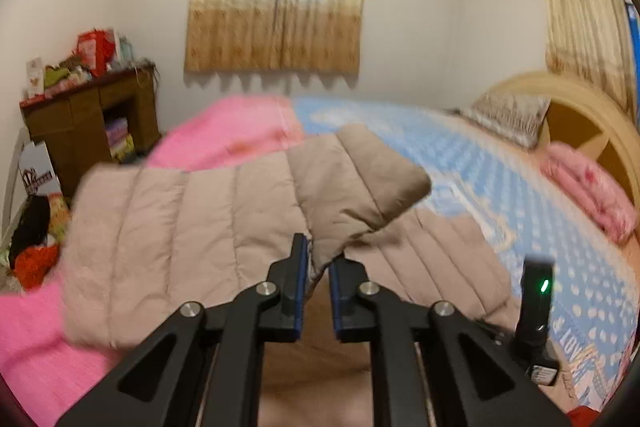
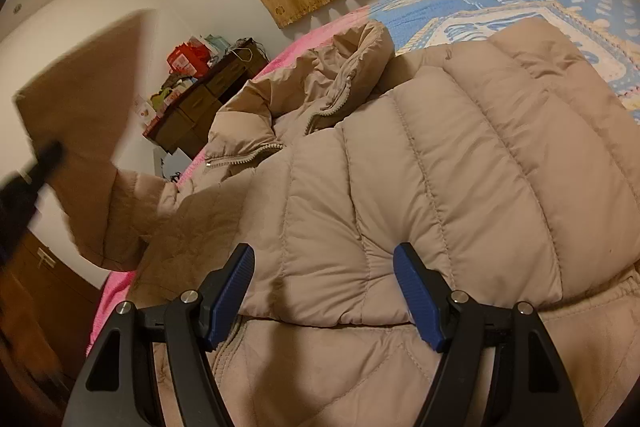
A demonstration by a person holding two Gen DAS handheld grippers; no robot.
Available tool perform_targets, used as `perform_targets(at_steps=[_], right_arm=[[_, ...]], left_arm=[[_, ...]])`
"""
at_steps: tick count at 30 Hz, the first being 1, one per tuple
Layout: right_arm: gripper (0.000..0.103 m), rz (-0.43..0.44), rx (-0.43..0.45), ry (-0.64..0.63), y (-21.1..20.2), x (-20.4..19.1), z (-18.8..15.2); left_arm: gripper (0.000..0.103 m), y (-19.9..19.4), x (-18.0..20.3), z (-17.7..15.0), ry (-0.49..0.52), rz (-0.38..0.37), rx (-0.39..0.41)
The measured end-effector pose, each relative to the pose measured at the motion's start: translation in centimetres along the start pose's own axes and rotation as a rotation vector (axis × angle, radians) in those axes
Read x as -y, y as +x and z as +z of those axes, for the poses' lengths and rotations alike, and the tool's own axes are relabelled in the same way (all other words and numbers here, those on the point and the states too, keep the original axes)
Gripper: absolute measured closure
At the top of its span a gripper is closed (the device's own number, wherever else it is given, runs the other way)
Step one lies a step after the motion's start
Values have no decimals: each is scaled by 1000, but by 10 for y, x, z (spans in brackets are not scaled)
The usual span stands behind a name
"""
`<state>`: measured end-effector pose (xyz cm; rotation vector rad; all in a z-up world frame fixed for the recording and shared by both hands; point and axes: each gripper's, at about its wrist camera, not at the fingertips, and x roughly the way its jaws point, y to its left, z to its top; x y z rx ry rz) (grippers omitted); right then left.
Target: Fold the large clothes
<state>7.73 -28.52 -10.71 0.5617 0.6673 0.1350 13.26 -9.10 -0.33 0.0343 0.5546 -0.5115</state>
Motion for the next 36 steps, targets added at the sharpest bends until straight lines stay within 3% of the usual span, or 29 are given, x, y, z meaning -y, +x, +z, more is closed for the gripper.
perform_targets(at_steps=[3,5,8,13,18,20,21,23,24,25,28,29,30,33,36], right_arm=[[30,31,9,34,-3,6,0],[30,45,10,50,-4,9,0],[30,59,-5,77,-6,12,1],[30,32,-34,88,-41,10,-5],[30,141,78,177,-75,13,15],[24,102,37,210,-58,13,27],[24,45,-22,203,-40,11,30],[24,11,-104,168,-12,5,28],[28,1,-129,134,1,-2,24],[48,-36,-129,79,9,-12,21],[82,-102,-129,-42,16,-34,17],[88,-108,-126,-78,13,-41,18],[92,-122,-105,-134,5,-50,21],[93,-155,0,-263,-30,-68,37],[93,-188,19,-285,-56,-60,56]], left_arm=[[67,28,27,-35,-12,-52,-145],[44,25,24,-50,-64,-61,-169],[25,1,1,-66,-141,-31,-164],[22,-46,-79,-77,-233,56,-116],[18,-66,-148,-81,-343,247,-36],[18,-65,-161,-80,-390,266,-32],[18,-66,-167,-77,-411,280,-29],[18,-68,-171,-74,-420,297,-14],[18,-69,-173,-71,-421,305,-10],[17,-69,-173,-68,-418,312,-10],[15,-64,-181,-62,-412,345,-8],[15,-64,-184,-61,-416,350,-5],[15,-63,-187,-57,-424,349,-1],[15,-52,-191,-40,-441,327,0],[15,-37,-184,-24,-408,339,-7]])
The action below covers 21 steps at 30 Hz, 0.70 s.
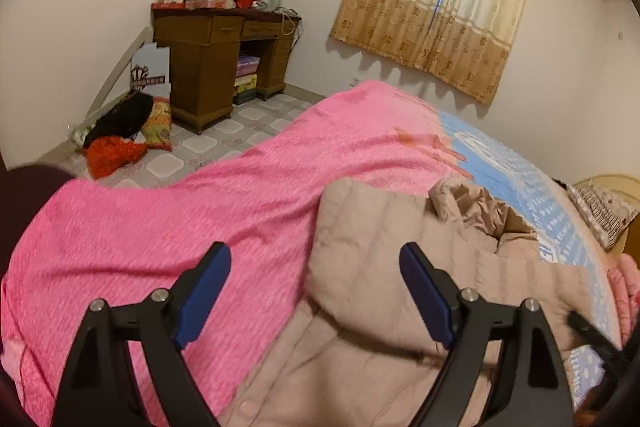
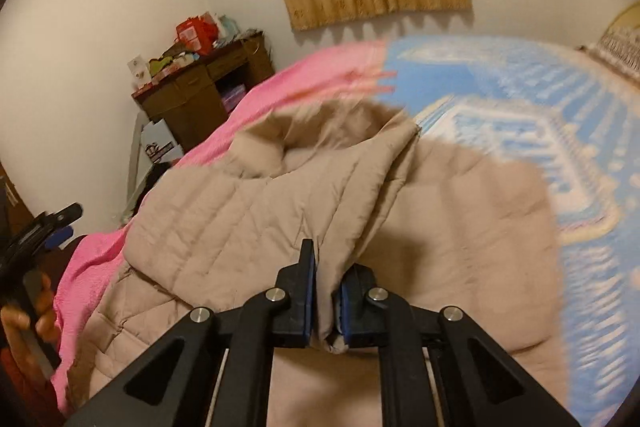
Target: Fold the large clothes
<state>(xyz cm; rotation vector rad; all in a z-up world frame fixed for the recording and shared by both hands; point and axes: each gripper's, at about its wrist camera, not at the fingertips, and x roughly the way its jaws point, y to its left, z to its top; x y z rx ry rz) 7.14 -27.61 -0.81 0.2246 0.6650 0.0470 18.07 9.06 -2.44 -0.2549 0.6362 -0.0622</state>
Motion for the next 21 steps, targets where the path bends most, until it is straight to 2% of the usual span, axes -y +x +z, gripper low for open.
perform_targets(at_steps=[4,6,7,9,11,12,14,16,19,21], right_arm=[[93,-23,-78,-22,14,27,-9],[92,-34,-146,8,36,41,-23],[87,-36,-168,28,46,48,-32],[80,-25,-166,45,53,56,-42],[78,-20,-158,50,56,64,-44],[77,-16,-161,54,58,66,-44],[76,-9,-164,62,61,70,-45],[75,6,-164,78,62,74,-47],[75,17,-172,112,61,76,-45],[75,-15,-156,163,45,81,-45]], left_arm=[[15,27,33,0,68,31,-22],[15,46,50,-7,124,86,-36],[15,57,56,-13,150,127,-47],[15,78,58,-27,179,180,-92],[14,98,49,-42,170,219,-152],[14,105,44,-47,153,224,-170],[5,115,27,-54,88,188,-206],[0,121,12,-52,23,166,-229],[0,122,17,-52,58,195,-227],[0,121,18,-51,60,197,-227]])
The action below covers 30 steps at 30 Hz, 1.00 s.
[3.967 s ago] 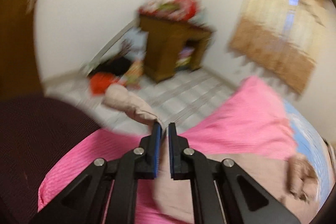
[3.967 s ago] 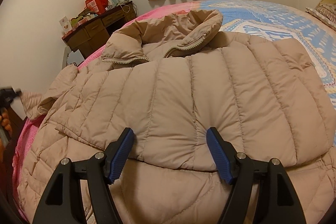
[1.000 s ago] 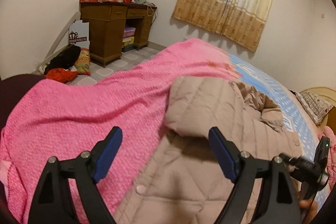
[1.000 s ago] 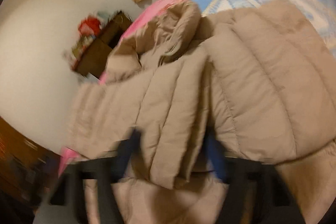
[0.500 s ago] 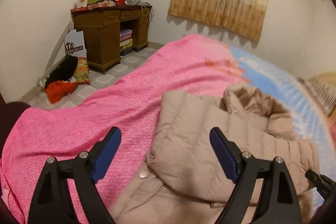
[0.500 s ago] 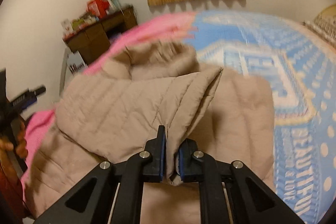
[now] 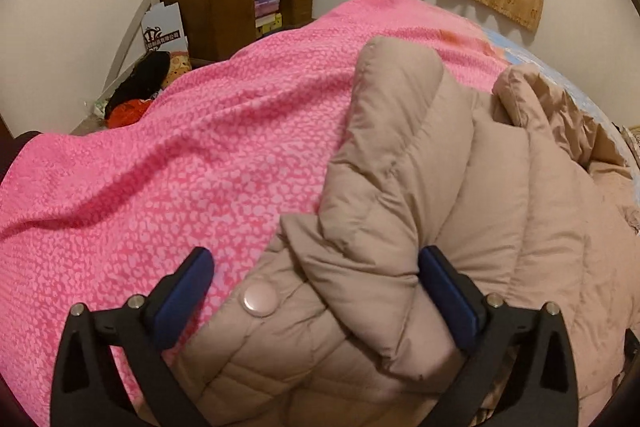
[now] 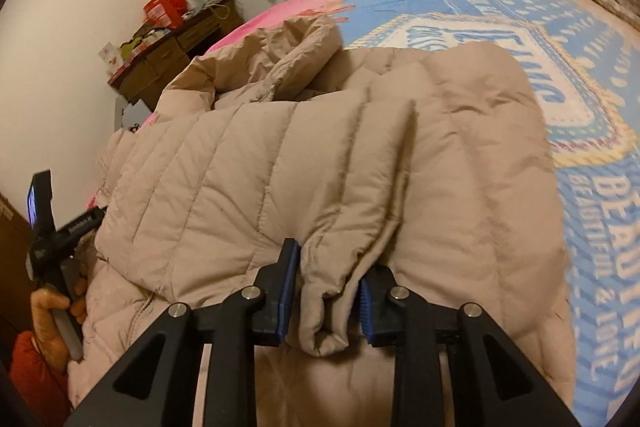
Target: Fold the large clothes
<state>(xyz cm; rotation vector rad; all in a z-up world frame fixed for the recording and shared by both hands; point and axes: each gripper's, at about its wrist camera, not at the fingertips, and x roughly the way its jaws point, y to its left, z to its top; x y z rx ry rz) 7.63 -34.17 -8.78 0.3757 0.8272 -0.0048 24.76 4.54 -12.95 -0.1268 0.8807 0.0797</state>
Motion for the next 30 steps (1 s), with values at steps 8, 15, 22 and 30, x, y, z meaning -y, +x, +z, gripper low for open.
perform_targets(at_steps=[8,15,22,30], right_arm=[[75,-100,217,-18,-69,-24,2],[75,-62,106,-86,4,-53,28],[74,-9,54,-42,41,-25,23],[69,15,4,-52,38,-26,30]], left_arm=[[0,-6,-1,-5,-28,-20,16],[0,-28,-11,2,-62,-33,25],[0,-11,11,62,-54,84,71],[0,28,11,55,-23,120,0]])
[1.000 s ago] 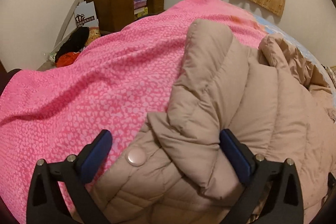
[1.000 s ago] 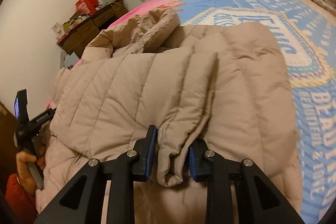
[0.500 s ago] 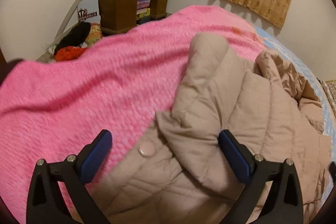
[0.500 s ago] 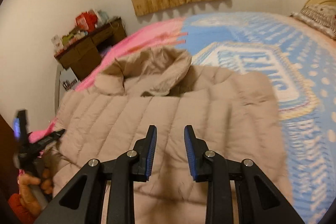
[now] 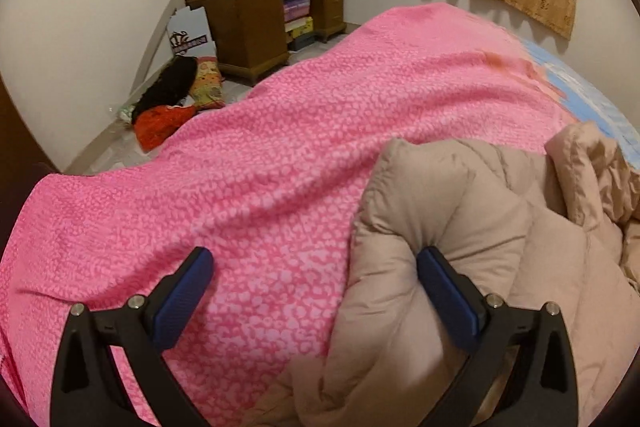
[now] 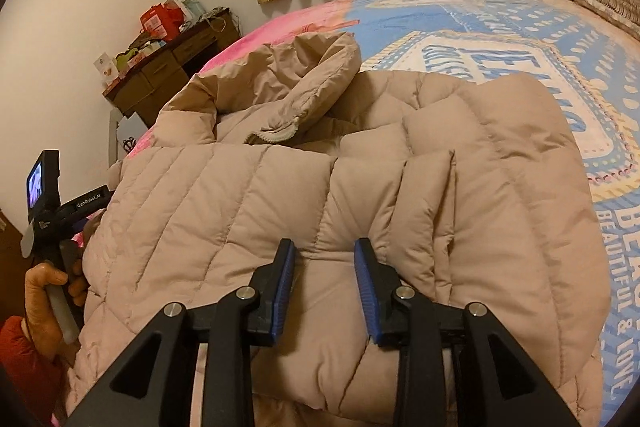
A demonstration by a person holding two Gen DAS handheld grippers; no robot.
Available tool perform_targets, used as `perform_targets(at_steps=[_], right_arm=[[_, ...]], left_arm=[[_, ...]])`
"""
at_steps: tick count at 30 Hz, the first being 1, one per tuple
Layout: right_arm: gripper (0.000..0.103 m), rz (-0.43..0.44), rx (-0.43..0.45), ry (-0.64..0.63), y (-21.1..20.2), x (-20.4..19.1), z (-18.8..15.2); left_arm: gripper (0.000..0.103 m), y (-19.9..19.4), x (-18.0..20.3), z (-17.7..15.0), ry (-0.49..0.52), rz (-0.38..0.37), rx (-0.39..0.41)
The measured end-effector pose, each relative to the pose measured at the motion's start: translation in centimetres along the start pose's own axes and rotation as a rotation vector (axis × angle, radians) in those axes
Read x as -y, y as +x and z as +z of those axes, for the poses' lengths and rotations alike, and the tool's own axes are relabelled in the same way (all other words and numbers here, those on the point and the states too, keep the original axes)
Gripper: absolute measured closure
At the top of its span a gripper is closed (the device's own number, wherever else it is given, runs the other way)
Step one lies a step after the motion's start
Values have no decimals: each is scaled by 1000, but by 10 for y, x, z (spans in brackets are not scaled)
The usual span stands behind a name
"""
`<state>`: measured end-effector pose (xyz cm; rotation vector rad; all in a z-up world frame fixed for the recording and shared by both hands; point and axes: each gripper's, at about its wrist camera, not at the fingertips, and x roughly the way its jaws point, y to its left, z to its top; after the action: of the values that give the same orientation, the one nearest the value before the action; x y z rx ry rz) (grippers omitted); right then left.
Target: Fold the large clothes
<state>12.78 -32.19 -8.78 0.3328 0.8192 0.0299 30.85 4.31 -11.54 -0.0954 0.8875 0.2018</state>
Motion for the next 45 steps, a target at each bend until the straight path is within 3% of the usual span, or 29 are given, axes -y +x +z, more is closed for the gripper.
perform_targets(at_steps=[2,5,7,8,10,12,15,18,20,22,24,26,27,31,33,36,38,41,45], right_arm=[[69,38,32,27,-17,1,11],[63,61,138,19,-44,0,36],[24,24,180,1,-52,-2,64],[20,7,197,-10,-52,-3,77],[20,-29,187,-46,-41,-5,104],[20,-59,116,-88,-13,-8,128],[20,-131,46,-165,24,-13,146],[20,-174,-5,-234,53,-16,154],[34,-225,-50,-279,72,-18,154],[92,-246,-96,-300,85,-19,149],[93,-273,-74,-315,83,-19,142],[96,-283,-32,-328,71,-20,137],[97,-288,5,-327,60,-19,134],[101,-296,75,-267,29,-3,121],[101,-299,29,-221,35,11,112],[103,-331,-95,-136,68,44,87],[103,-337,-42,-153,65,44,79],[103,-321,-1,-152,56,39,81],[102,-195,242,-5,-4,36,100]], left_arm=[[1,-16,-6,6,6,-30,11],[1,-49,-5,25,26,-110,106],[0,-67,12,43,68,-158,155],[0,-71,22,51,97,-189,161],[0,-69,49,67,165,-266,137],[0,-55,71,79,200,-294,104],[0,-27,102,91,243,-304,35],[0,-13,131,92,299,-374,-21],[0,-9,153,85,384,-380,-30],[0,-6,174,72,468,-312,-8],[11,-1,182,66,500,-253,11],[79,1,176,68,462,-274,-1],[87,1,167,70,417,-320,-27],[88,-19,131,68,285,-408,27],[88,-18,119,63,243,-421,10],[85,8,108,47,183,-380,-65],[83,19,105,34,164,-398,-58],[83,14,113,24,206,-351,1],[82,16,115,25,202,-353,12]])
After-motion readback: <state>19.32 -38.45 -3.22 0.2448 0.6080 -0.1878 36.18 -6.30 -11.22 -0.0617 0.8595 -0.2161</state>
